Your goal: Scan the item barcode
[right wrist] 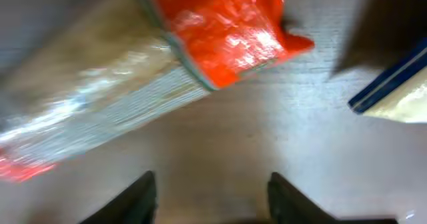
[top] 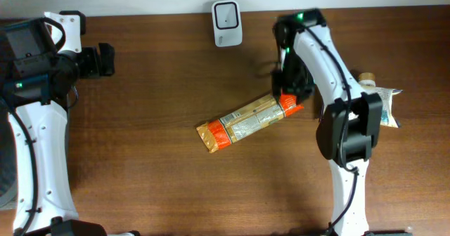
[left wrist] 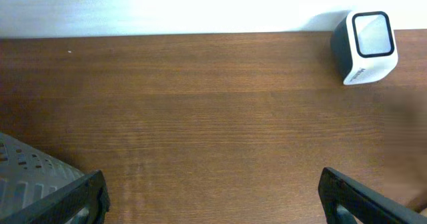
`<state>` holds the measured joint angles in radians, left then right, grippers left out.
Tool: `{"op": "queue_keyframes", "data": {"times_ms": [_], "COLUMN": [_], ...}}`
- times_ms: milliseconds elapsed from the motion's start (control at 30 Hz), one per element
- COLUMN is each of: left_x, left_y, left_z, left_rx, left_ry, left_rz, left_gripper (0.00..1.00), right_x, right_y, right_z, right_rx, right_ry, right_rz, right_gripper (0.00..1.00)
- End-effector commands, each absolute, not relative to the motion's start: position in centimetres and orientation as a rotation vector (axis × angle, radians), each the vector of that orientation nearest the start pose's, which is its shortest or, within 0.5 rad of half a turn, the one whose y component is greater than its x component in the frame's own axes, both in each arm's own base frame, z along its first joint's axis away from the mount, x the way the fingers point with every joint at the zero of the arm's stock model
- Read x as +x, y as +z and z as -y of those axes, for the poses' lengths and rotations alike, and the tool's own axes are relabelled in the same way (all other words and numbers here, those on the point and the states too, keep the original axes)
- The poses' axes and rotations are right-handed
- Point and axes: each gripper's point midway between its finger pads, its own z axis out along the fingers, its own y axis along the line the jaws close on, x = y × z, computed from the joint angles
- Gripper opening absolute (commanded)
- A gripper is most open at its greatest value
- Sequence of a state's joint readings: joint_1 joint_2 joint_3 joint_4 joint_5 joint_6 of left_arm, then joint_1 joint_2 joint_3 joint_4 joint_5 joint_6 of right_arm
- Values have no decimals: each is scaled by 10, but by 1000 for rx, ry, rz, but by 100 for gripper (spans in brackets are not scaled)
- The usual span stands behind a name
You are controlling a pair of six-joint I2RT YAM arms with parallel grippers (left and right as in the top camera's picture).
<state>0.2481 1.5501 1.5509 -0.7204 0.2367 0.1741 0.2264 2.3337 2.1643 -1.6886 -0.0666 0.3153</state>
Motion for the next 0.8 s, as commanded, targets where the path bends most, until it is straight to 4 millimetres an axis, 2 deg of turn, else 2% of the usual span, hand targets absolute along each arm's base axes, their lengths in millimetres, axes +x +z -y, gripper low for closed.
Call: {"op": "queue_keyframes", "data": {"times_ms": [0,67,133,267,300,333,400,467,500,567,667,767], "left_x": [436,436,436,436,436,436,436,436,436,436,436,436], "left_y": [286,286,286,286,286,286,286,286,286,286,286,286], "left_z": [-68,-68,-68,-68,-68,-68,-68,-68,-68,-68,-68,-68], "left_rx": [32,32,32,32,32,32,32,32,32,32,32,32], "left_ry": [-58,-58,-58,-58,-58,-58,-58,-58,-58,-58,-58,-58], "left_rz": [-2249,-2249,-2249,-2249,-2249,-2249,-2249,-2249,-2249,-2249,-2249,-2249], "left_gripper": [99,99,99,99,99,99,99,99,99,99,99,99], "right_x": [351,349,354,364,367,371,386,400,412,424,431,427], "right_y": [62,53,43,20,17,13,10,11,13,16,26,38], "right_z": [-69,-64,-64,-75,-85,-103,-139,-170,-195,-221,-255,-267], "right_rx": [274,280,272,277,222,125,-14,-90,-155,-234,-354,-450], "right_ry": [-195,-223,-222,-106,-2,148,340,475,568,634,779,940], "right_rz": [-3509,-3515,-3486,-3445,-3443,-3428,-3341,-3247,-3165,-3067,-2956,-2899], "right_gripper": [49,49,49,49,48,48,47,47,47,47,47,48]}}
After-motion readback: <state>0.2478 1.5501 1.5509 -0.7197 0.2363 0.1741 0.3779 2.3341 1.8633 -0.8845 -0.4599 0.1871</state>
